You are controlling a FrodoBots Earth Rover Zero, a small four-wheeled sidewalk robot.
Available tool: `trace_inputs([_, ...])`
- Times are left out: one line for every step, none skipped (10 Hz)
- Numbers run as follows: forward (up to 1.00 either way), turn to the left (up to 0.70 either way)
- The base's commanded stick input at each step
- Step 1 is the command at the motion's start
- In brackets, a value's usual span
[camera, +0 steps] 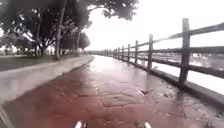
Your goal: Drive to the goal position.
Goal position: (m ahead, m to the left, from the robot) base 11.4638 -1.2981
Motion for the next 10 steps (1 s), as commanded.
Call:
trace_inputs([0.5,0.0])
trace_inputs([0.5,0.0])
trace_inputs([0.5,0.0])
trace_inputs([0.5,0.0])
trace_inputs([0.5,0.0])
trace_inputs([0.5,0.0])
trace_inputs([0.5,0.0])
trace_inputs([0.5,0.0])
trace_inputs([0.5,0.0])
trace_inputs([0.5,0.0])
